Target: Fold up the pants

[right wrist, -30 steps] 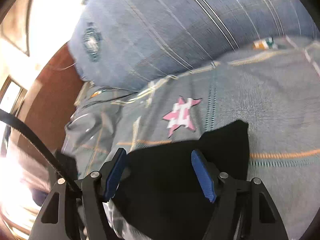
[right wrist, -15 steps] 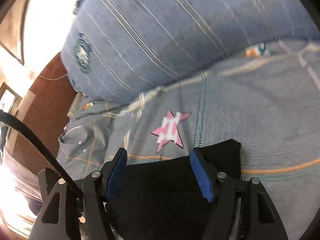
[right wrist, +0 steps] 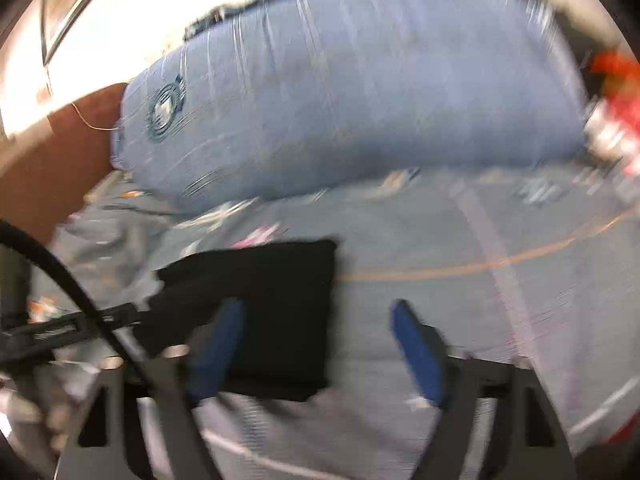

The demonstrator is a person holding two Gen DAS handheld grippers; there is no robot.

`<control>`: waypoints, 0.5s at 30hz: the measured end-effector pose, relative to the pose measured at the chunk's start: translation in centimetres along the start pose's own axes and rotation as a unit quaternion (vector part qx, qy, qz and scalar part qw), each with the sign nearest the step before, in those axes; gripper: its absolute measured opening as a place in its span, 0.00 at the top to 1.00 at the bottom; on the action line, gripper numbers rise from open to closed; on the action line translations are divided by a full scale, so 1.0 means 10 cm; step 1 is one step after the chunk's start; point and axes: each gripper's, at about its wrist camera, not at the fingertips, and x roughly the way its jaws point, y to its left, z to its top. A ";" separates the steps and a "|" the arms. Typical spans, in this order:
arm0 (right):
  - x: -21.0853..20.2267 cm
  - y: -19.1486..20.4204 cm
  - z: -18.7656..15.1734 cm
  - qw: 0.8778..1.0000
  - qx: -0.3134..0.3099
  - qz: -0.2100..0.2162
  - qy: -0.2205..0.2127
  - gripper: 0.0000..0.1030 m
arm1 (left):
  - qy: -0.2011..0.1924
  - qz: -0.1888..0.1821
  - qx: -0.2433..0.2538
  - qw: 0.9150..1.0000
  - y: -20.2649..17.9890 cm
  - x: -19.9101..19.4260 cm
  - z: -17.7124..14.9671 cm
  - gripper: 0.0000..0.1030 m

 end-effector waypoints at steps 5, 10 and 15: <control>-0.04 -0.14 -0.07 0.999 0.037 -0.018 -0.008 0.00 | 0.001 0.041 0.024 0.999 -0.12 -0.06 -0.16 0.43; 0.06 -0.27 -0.16 0.997 0.065 -0.004 0.036 0.00 | 0.013 0.072 0.052 0.996 -0.24 -0.06 -0.30 0.42; 0.10 -0.27 -0.28 0.996 0.067 0.012 0.058 0.00 | 0.015 0.082 0.071 0.994 -0.36 -0.06 -0.35 0.41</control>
